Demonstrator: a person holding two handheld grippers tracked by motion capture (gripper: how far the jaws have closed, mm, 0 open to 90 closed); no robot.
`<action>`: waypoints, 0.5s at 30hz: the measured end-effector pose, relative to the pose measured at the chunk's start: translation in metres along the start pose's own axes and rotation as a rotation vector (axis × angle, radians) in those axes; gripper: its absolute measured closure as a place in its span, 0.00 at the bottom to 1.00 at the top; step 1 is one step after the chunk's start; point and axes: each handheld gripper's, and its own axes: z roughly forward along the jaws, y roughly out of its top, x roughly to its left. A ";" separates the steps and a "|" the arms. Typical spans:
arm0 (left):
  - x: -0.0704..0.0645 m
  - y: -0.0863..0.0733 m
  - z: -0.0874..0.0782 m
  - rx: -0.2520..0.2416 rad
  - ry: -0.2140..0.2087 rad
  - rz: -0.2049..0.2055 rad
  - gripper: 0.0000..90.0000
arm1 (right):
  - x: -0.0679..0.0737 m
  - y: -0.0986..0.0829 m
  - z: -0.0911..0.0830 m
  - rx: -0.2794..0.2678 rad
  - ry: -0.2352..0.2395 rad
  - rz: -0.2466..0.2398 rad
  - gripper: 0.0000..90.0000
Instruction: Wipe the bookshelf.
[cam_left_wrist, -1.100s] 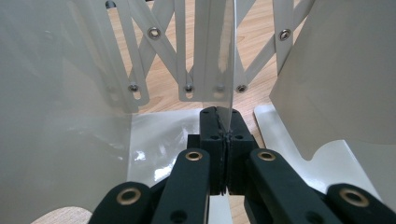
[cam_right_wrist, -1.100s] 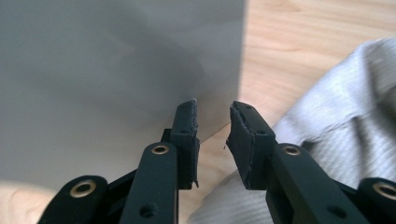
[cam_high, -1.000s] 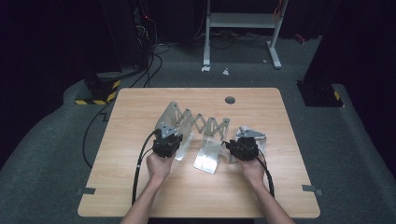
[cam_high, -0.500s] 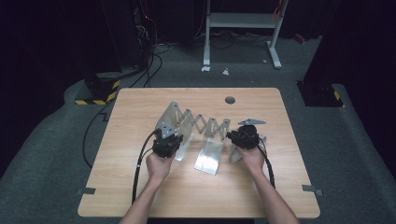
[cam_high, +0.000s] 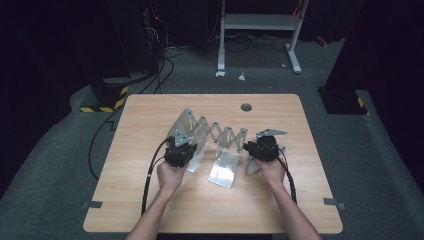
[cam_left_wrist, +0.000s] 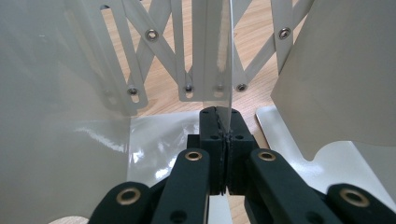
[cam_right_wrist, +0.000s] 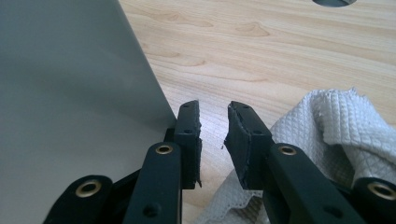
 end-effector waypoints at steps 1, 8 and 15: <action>0.000 0.000 0.000 0.000 -0.002 0.002 0.98 | 0.000 -0.001 0.000 0.002 0.000 0.003 0.82; 0.002 0.003 0.005 -0.004 -0.029 -0.001 0.98 | 0.000 -0.006 -0.004 0.004 0.009 -0.005 0.82; 0.001 0.010 0.010 0.011 -0.036 0.028 0.98 | 0.001 -0.009 -0.008 0.007 0.012 -0.013 0.82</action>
